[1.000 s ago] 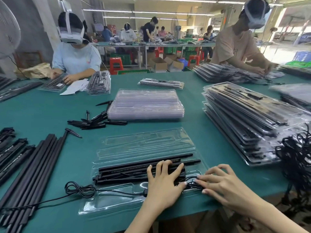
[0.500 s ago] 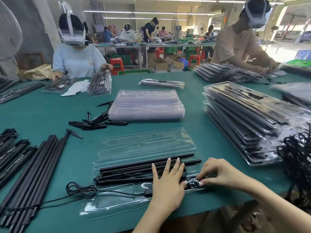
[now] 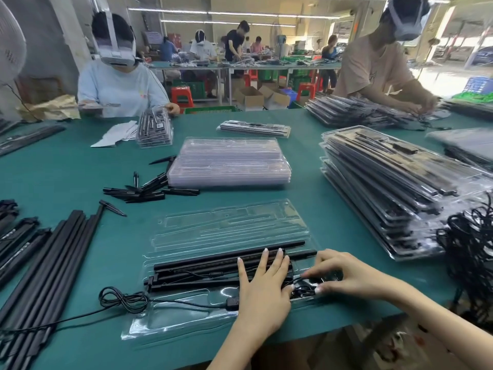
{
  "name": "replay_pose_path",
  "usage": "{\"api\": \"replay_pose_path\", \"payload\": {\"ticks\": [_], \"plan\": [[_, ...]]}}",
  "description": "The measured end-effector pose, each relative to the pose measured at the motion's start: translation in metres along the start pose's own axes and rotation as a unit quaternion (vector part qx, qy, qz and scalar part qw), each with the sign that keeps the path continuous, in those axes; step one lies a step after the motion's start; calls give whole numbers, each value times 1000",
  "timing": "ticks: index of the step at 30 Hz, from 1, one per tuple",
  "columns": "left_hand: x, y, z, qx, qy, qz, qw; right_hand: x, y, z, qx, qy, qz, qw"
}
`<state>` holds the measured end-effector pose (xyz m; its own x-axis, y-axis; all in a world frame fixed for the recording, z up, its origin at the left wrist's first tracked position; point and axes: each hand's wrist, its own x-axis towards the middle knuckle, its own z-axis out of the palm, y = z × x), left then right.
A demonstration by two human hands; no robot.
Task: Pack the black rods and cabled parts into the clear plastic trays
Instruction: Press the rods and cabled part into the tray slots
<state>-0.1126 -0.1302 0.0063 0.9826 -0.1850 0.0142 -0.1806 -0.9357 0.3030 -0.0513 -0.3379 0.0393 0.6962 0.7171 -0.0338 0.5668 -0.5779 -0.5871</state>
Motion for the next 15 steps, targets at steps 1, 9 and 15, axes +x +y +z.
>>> {"api": "replay_pose_path", "payload": {"ticks": [1,9,15], "plan": [[0,0,0,0,2,0,1000,1,0,0,2,-6,2,1000],[-1,-1,0,1,1,-1,1000,12,1,-3,52,-27,43,997],[-1,-1,0,-22,1,-7,1000,13,1,0,-83,-26,51,995]]}}
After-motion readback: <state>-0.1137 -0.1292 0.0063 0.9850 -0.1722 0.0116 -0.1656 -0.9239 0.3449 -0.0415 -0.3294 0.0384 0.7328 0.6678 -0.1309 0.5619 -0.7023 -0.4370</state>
